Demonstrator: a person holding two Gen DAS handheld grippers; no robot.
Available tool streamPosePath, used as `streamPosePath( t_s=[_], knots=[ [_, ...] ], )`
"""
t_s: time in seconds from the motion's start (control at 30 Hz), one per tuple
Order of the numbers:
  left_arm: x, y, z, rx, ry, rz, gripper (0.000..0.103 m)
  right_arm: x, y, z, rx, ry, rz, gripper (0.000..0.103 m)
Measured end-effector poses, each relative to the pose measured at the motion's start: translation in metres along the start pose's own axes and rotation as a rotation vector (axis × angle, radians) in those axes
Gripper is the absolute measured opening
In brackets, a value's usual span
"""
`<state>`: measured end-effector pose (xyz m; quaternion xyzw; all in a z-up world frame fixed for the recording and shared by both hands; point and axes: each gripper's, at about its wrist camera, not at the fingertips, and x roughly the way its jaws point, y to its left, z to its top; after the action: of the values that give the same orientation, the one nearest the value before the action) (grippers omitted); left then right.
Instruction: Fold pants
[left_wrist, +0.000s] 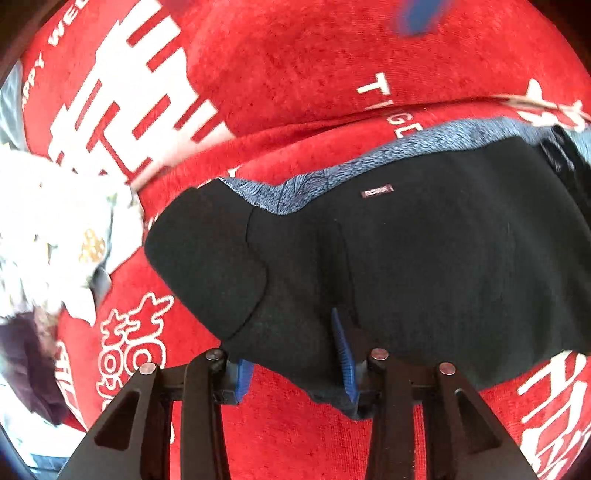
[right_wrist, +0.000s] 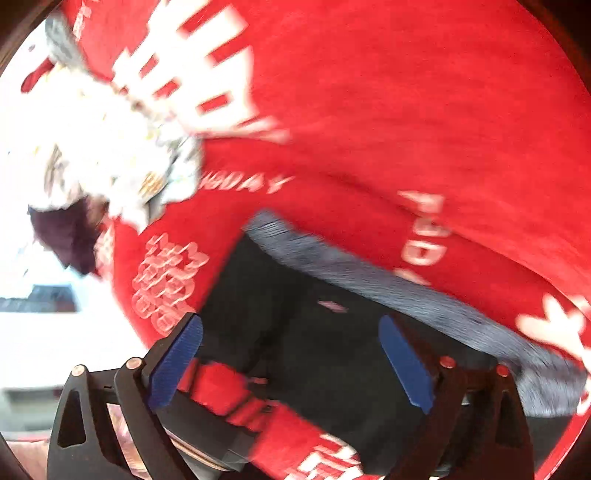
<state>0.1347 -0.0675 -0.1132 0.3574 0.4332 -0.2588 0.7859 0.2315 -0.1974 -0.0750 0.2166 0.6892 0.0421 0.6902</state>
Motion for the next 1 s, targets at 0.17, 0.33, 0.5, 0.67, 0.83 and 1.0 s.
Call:
streamPosePath(
  t_s=[0.17, 0.33, 0.5, 0.67, 0.83, 1.0],
  knots=[
    [-0.001, -0.009, 0.000, 0.041, -0.024, 0.028, 0.040, 0.072, 0.036, 0.023, -0.057, 0.239, -0.007, 0.082],
    [-0.003, -0.014, 0.005, 0.064, -0.048, 0.048, 0.040, 0.116, 0.042, 0.023, -0.036, 0.362, 0.015, 0.070],
    [-0.018, -0.020, 0.011, 0.112, -0.087, 0.076, 0.040, 0.098, 0.032, 0.012, -0.060, 0.288, 0.003, 0.018],
    [-0.074, -0.024, 0.037, 0.104, -0.180, 0.044, 0.040, 0.023, 0.005, -0.014, -0.014, 0.136, 0.157, 0.018],
    [-0.133, -0.054, 0.068, 0.126, -0.283, 0.022, 0.040, -0.061, -0.036, -0.054, 0.048, -0.032, 0.278, 0.018],
    [-0.181, -0.117, 0.093, 0.204, -0.383, -0.030, 0.040, -0.135, -0.102, -0.119, 0.109, -0.209, 0.299, 0.018]
  ],
)
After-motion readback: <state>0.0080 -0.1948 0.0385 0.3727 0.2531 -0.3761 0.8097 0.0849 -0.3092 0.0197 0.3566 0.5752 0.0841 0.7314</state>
